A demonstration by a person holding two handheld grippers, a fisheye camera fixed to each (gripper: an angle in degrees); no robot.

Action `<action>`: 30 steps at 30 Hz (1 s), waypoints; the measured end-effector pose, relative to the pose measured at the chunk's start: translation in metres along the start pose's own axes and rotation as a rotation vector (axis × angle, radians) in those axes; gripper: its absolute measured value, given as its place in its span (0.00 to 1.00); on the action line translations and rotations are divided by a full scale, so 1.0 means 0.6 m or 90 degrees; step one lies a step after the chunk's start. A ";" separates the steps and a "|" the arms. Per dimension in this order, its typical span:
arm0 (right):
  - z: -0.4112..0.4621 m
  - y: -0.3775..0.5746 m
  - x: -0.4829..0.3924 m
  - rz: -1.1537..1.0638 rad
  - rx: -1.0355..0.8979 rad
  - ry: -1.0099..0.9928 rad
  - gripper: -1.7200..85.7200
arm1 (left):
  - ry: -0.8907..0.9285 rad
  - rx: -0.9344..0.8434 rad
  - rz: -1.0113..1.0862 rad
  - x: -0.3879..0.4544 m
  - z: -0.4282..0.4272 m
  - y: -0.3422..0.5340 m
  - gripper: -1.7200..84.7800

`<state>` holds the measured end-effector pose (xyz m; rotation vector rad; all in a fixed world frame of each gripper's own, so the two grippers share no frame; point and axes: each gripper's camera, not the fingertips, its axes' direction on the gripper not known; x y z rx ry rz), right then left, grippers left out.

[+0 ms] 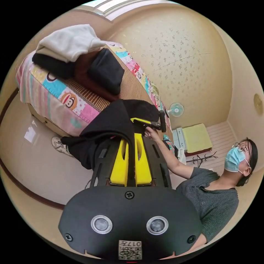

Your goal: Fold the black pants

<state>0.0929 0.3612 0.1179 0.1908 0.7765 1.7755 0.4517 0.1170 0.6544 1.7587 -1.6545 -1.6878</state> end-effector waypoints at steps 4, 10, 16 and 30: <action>0.006 -0.009 0.011 -0.039 0.005 -0.159 0.02 | -0.063 0.072 0.006 0.068 -0.055 -0.017 0.05; -0.013 -0.046 0.117 0.087 -0.064 -0.444 0.02 | -0.158 0.156 -0.021 0.189 -0.005 -0.047 0.06; -0.136 -0.016 0.318 0.229 0.148 -0.557 0.02 | -0.149 0.081 0.155 0.362 0.262 -0.118 0.08; -0.229 0.061 0.534 0.510 0.363 -0.460 0.05 | -0.152 -0.061 0.117 0.255 0.499 -0.076 0.16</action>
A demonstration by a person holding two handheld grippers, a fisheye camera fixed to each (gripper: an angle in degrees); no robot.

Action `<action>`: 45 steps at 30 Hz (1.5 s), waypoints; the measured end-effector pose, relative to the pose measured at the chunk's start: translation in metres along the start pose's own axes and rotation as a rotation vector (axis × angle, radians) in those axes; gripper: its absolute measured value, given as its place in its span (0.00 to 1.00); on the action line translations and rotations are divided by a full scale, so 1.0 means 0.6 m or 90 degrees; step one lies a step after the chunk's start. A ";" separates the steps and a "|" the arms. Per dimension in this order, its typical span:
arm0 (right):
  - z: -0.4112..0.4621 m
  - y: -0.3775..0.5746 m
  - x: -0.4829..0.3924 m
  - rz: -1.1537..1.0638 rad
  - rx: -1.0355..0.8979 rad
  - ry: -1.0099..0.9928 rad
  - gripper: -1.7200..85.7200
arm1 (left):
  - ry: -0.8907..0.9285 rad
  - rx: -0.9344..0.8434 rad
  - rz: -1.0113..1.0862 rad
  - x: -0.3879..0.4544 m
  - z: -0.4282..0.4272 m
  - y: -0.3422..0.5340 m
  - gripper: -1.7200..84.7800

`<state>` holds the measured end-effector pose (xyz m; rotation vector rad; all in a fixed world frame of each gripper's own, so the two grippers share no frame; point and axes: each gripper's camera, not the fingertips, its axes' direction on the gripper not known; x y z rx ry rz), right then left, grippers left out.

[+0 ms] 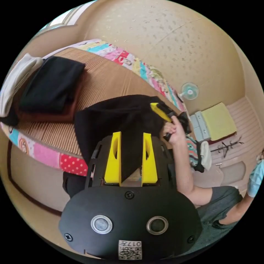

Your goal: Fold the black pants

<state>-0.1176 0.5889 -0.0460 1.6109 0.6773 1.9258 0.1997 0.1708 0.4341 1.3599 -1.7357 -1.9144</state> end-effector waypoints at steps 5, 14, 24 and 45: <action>0.070 -0.015 -0.012 -0.018 -0.114 0.117 0.14 | -0.130 0.060 -0.105 -0.089 0.026 0.084 0.17; 0.142 -0.012 -0.031 -0.057 -0.189 0.263 0.22 | -0.161 0.110 -0.119 -0.188 0.032 -0.021 0.21; 0.234 0.029 -0.098 -0.225 -0.379 0.461 0.10 | 0.102 0.131 -0.179 -0.326 0.039 -0.008 0.10; 0.181 0.075 -0.142 -0.183 -0.264 0.382 0.04 | 0.017 0.115 -0.217 -0.367 -0.020 0.131 0.21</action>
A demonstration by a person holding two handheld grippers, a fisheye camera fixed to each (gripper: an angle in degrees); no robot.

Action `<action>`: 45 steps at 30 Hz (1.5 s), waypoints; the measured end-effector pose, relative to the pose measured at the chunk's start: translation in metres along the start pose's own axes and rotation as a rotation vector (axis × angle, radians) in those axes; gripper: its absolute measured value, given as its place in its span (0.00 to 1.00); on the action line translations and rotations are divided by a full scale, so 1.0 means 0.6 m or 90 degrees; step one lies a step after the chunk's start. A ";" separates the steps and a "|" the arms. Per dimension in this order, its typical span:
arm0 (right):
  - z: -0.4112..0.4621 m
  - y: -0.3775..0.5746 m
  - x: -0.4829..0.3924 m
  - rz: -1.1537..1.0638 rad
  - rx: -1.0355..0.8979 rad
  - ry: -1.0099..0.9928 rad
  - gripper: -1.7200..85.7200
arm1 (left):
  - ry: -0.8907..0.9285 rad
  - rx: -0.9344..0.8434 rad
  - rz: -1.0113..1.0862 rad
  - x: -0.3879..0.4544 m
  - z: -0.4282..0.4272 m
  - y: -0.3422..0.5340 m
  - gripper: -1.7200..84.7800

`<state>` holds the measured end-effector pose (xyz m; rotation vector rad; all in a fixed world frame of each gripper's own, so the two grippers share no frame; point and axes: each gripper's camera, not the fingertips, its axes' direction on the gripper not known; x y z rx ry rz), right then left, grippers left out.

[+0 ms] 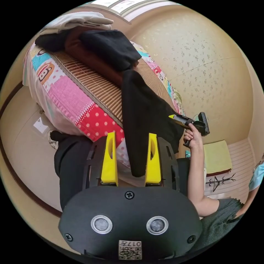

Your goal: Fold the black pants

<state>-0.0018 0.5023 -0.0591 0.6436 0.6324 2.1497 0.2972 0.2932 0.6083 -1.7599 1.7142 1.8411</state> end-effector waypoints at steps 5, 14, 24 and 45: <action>-0.041 0.046 -0.108 -0.130 0.150 0.143 0.03 | 0.047 -0.060 -0.029 -0.027 0.019 0.018 0.17; -0.079 0.066 -0.081 -0.062 0.137 0.171 0.05 | 0.164 -0.150 0.027 -0.048 -0.015 -0.053 0.07; -0.288 0.228 0.369 0.393 0.264 -0.113 0.18 | 0.228 -0.101 -0.126 -0.101 0.007 0.004 0.23; -0.245 0.281 0.438 0.498 0.371 -0.237 0.09 | 0.313 -0.137 -0.201 -0.151 0.033 0.041 0.13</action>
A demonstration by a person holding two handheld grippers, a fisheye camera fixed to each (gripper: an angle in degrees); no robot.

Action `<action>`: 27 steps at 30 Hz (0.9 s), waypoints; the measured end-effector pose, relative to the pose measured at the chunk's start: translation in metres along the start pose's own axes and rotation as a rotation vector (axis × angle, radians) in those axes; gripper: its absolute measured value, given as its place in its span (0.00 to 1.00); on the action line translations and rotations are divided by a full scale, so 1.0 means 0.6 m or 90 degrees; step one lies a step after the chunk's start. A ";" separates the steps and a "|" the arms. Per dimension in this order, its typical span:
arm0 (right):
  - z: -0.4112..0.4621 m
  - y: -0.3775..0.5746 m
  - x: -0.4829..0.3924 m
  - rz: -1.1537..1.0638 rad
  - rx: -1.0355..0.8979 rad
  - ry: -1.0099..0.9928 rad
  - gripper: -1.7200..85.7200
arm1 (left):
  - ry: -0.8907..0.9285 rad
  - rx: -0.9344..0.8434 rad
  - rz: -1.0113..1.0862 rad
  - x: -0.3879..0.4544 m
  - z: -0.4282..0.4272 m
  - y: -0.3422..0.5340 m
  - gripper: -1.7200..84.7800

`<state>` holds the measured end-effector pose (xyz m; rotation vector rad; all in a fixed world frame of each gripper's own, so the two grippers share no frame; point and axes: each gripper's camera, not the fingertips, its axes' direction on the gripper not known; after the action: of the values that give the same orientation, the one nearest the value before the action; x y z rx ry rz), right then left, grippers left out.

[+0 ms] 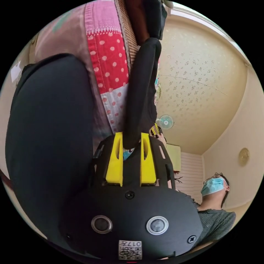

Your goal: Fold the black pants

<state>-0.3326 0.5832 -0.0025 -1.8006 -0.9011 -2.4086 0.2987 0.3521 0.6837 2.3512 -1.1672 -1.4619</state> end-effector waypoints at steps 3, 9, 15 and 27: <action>-0.070 0.055 -0.056 -0.081 0.169 0.012 0.06 | -0.057 0.066 0.080 0.033 -0.039 0.018 0.19; 0.002 0.188 -0.245 -0.532 0.108 -0.048 0.03 | -0.184 0.055 0.200 0.077 -0.023 0.006 0.20; 0.246 0.273 -0.306 -0.699 -0.266 0.121 0.02 | -0.160 -0.075 0.140 0.037 0.093 -0.010 0.10; 0.489 0.451 -0.297 -0.887 -0.577 0.406 0.02 | -0.209 0.005 0.398 0.314 0.109 0.030 0.07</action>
<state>0.0760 0.4284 0.0115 0.1492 -1.2742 -4.2720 0.2788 0.2310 0.5254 1.5417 -1.7702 -1.6073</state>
